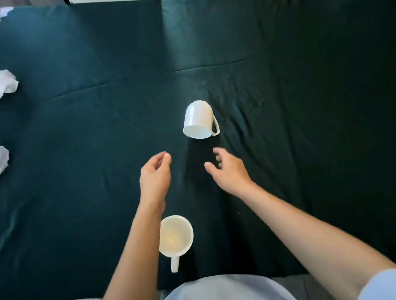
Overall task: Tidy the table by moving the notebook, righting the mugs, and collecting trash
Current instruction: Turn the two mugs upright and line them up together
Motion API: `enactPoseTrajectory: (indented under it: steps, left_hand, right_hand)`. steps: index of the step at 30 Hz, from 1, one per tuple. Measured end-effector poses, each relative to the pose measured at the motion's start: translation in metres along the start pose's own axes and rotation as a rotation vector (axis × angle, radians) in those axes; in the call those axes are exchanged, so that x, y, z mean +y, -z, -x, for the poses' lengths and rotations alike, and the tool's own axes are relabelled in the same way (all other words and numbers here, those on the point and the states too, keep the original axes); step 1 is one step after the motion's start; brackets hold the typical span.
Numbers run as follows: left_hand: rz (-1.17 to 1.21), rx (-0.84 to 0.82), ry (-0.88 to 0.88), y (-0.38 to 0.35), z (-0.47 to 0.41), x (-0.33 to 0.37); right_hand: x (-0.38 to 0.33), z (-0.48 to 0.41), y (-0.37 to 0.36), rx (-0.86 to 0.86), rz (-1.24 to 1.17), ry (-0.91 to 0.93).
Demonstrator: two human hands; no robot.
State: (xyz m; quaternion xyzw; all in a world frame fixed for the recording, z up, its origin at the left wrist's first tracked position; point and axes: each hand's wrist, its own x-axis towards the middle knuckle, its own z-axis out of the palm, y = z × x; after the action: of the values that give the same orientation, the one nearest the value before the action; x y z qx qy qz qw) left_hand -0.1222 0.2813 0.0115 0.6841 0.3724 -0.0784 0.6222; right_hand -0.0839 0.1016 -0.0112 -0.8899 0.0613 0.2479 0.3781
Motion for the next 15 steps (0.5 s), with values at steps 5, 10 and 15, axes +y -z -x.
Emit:
enactPoseTrajectory:
  steps: [5, 10, 15]
  left_hand:
    - [-0.091, -0.104, 0.029, -0.037, -0.050, 0.042]
    - [-0.121, -0.131, 0.122, -0.061, -0.079, 0.054]
    - [-0.077, -0.154, 0.170, -0.081, -0.087, 0.054]
  right_hand:
    - [-0.020, -0.051, 0.021, 0.052, 0.100, 0.160]
    - [-0.017, -0.090, 0.022, 0.049, 0.082, 0.218]
    - [-0.012, -0.112, 0.027, 0.025, 0.022, 0.226]
